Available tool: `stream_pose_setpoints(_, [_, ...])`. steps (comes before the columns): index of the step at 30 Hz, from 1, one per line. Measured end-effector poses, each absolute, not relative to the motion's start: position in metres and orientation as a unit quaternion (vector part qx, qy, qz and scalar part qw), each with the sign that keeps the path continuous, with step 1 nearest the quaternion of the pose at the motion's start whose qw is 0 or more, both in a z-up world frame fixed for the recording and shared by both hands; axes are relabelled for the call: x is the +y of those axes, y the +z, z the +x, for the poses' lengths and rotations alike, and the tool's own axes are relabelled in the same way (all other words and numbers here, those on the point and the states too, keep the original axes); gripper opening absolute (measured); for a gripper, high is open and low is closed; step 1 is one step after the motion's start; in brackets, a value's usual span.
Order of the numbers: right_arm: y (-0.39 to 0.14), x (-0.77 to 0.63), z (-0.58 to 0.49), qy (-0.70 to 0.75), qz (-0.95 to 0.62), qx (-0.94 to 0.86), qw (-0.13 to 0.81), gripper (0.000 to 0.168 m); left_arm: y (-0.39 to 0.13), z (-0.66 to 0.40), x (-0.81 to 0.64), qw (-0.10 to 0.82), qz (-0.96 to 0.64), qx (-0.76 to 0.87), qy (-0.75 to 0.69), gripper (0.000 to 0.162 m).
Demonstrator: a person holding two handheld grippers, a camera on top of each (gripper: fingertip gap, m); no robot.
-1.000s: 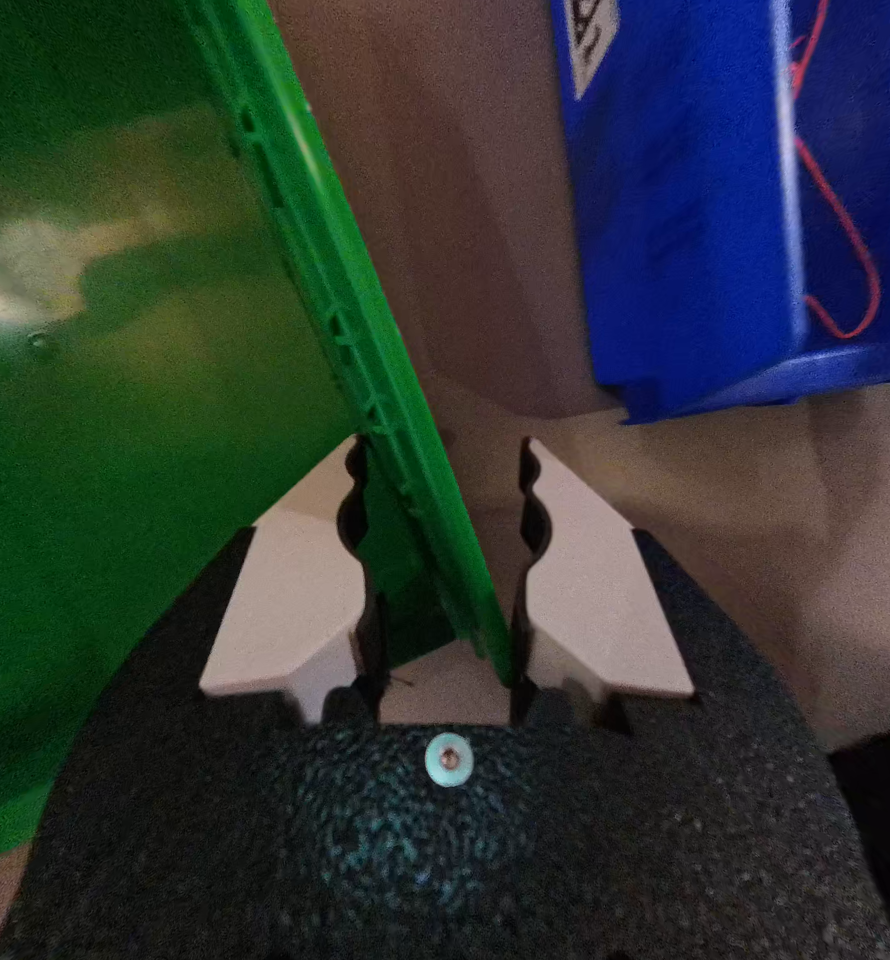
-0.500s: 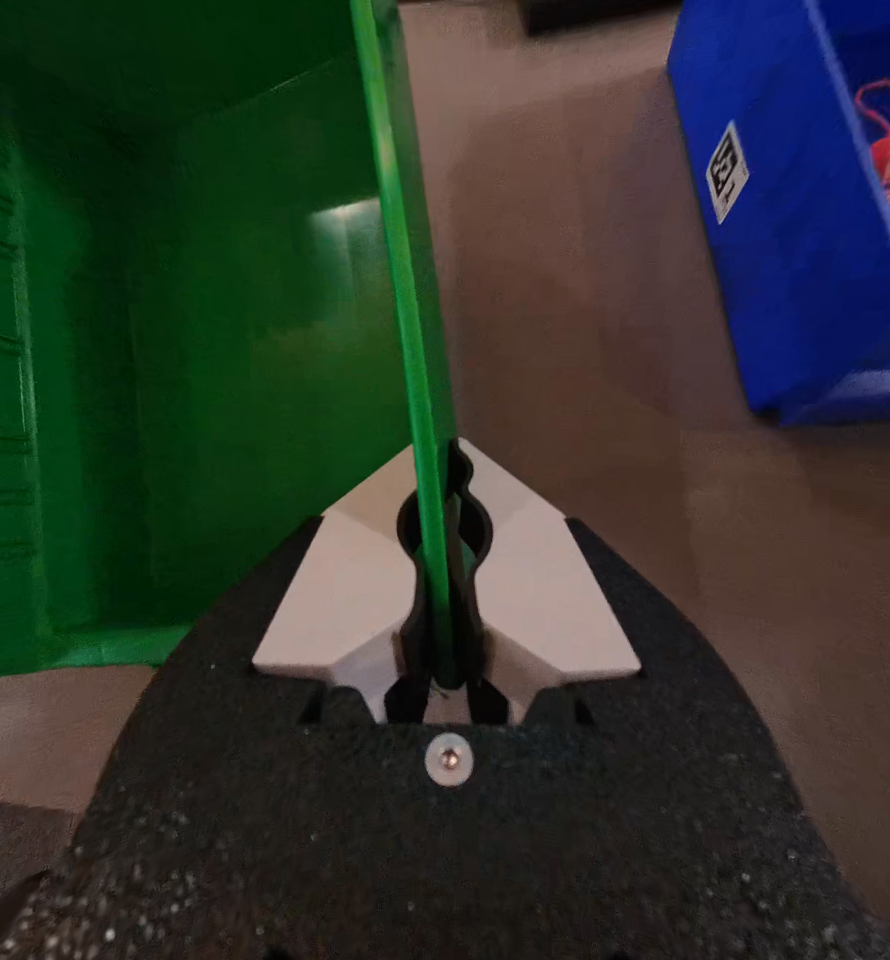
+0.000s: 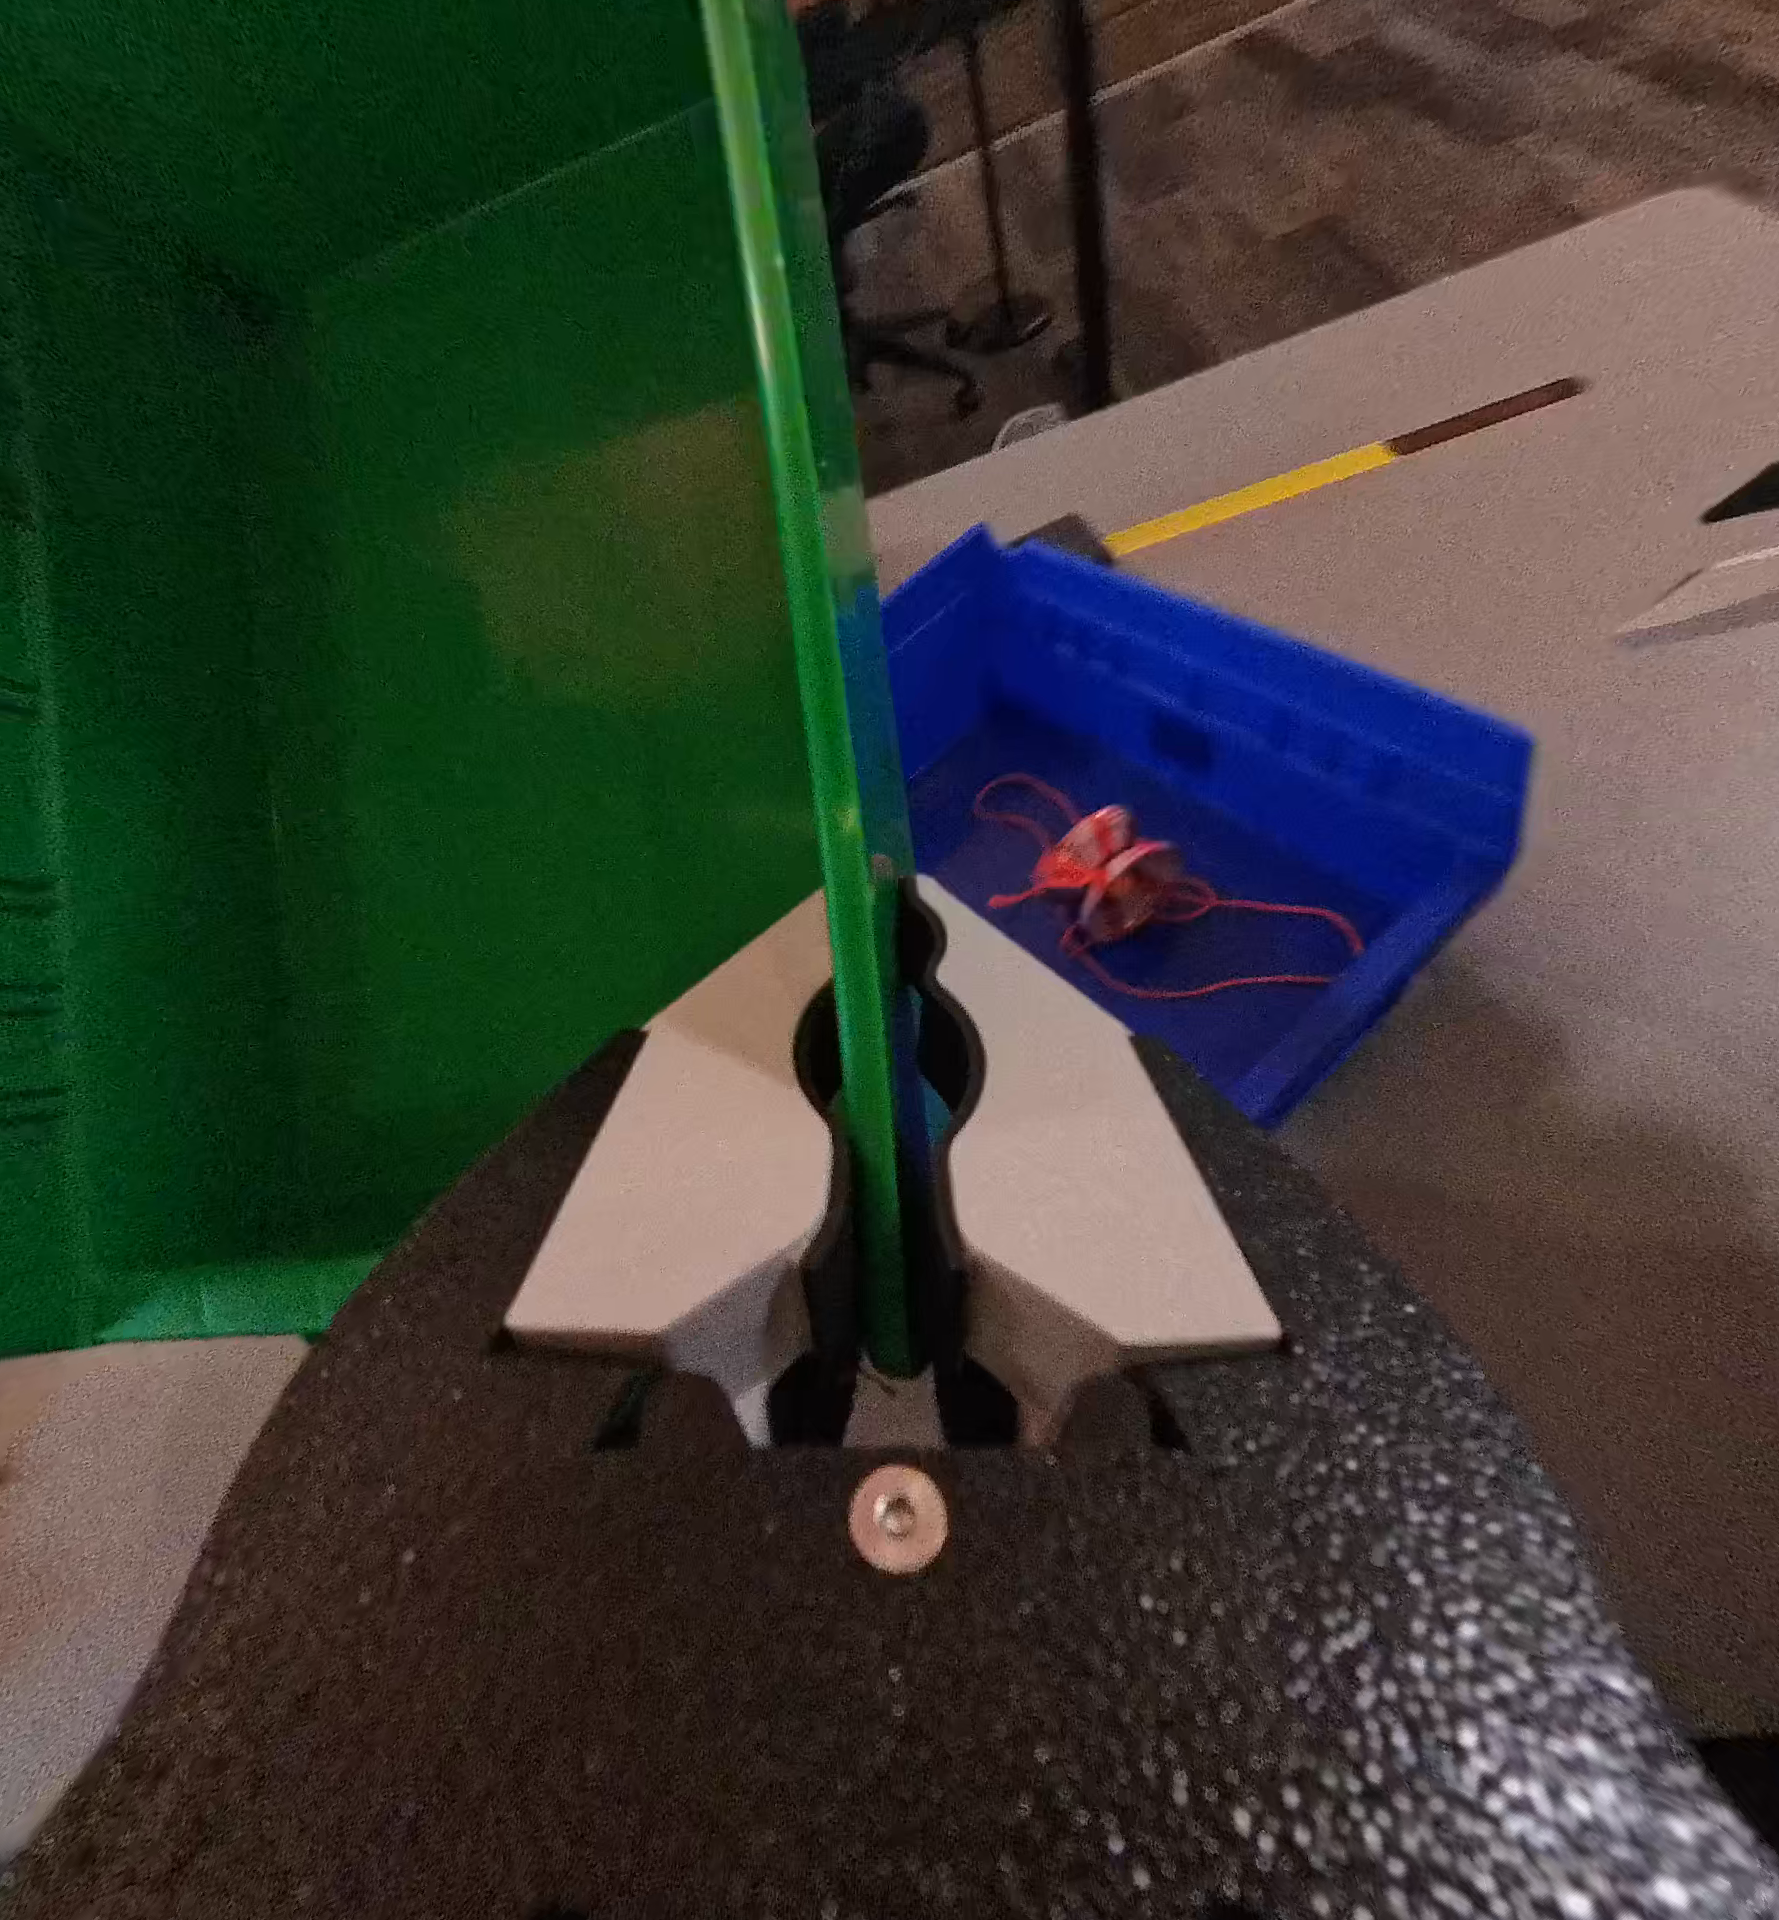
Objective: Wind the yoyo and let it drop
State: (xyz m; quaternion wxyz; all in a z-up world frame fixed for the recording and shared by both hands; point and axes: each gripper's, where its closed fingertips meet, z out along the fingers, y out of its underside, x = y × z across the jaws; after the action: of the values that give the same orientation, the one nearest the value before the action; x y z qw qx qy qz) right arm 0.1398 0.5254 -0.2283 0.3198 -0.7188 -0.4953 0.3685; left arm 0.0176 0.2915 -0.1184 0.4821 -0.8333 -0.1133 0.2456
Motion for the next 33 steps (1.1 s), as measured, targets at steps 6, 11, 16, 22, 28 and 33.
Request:
stream_pose_setpoints(6, [-0.223, 0.604, 0.286, 0.285, -0.786, -0.360, 0.413, 0.082, -0.101, 0.130, 0.420, 0.537, -0.832, 0.092, 0.103, 0.002])
stream_pose_setpoints(11, [-0.216, 0.629, 0.382, 0.235, -0.814, -0.249, 0.470, 0.079, -0.138, 0.221, 0.520, 0.511, -0.831, 0.218, 0.018, 0.002])
stream_pose_setpoints(16, [-0.215, 0.622, 0.439, 0.195, -0.817, -0.214, 0.499, 0.077, -0.218, 0.288, 0.585, 0.412, -0.868, 0.272, -0.048, 0.002])
stream_pose_setpoints(22, [-0.238, 0.610, 0.464, 0.188, -0.828, -0.209, 0.485, 0.076, -0.319, 0.306, 0.588, 0.321, -0.892, 0.318, 0.018, 0.002])
stream_pose_setpoints(28, [-0.247, 0.598, 0.424, 0.295, -0.820, -0.184, 0.455, 0.076, -0.292, 0.324, 0.575, 0.323, -0.902, 0.230, -0.169, 0.050])
stream_pose_setpoints(33, [-0.235, 0.599, 0.374, 0.299, -0.817, -0.193, 0.454, 0.093, -0.209, 0.278, 0.538, 0.425, -0.866, 0.084, -0.249, 0.129])
